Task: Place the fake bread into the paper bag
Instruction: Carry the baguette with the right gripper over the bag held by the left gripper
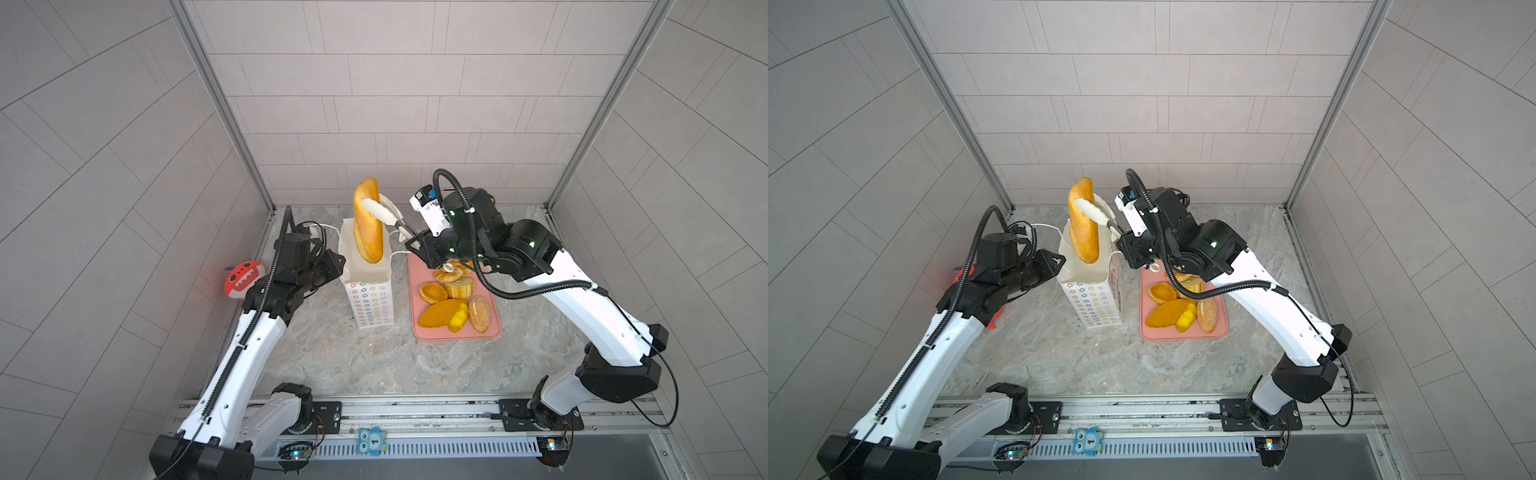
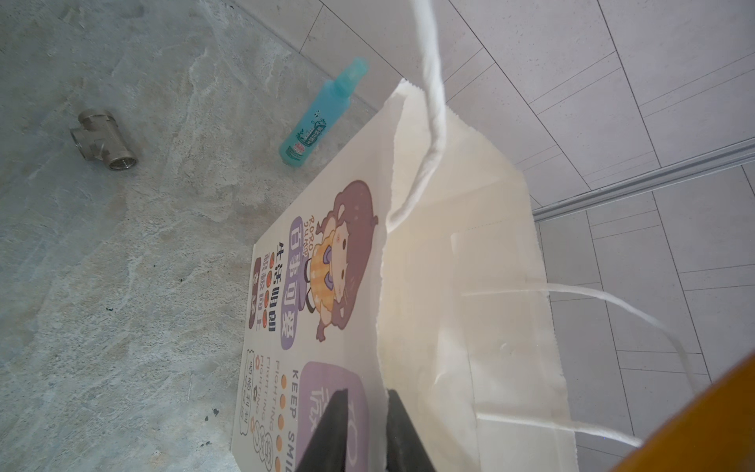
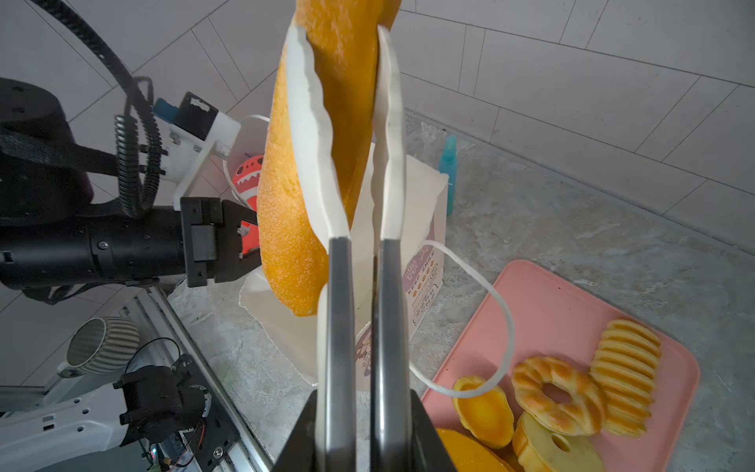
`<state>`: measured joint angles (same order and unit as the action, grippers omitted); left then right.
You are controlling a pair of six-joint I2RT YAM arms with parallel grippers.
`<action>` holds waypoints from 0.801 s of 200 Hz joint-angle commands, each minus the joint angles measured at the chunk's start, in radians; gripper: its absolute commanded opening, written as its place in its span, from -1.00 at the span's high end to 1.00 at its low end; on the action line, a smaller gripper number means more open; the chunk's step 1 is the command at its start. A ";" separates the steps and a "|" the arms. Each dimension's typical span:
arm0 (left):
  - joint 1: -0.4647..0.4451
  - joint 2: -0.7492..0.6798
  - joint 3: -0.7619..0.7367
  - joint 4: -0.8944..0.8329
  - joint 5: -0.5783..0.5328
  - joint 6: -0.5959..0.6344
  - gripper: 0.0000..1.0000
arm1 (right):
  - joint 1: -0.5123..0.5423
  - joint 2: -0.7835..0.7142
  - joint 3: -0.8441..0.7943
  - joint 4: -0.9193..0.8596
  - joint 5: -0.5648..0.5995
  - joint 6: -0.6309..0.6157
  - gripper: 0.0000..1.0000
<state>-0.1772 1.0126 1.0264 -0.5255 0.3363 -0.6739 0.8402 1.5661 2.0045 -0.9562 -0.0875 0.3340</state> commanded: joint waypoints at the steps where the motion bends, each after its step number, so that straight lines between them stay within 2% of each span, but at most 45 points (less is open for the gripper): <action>1: -0.003 -0.018 -0.008 0.022 0.003 0.005 0.56 | 0.017 -0.002 0.010 0.017 0.059 -0.020 0.52; 78: -0.002 -0.010 -0.010 0.032 0.014 0.006 0.71 | 0.036 0.035 -0.029 -0.004 0.084 -0.015 0.52; 160: -0.003 -0.011 -0.012 0.031 0.013 0.006 0.72 | 0.060 0.046 -0.067 -0.023 0.098 -0.018 0.52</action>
<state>-0.1772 1.0126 1.0260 -0.5125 0.3443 -0.6735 0.8913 1.6238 1.9362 -1.0008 -0.0147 0.3218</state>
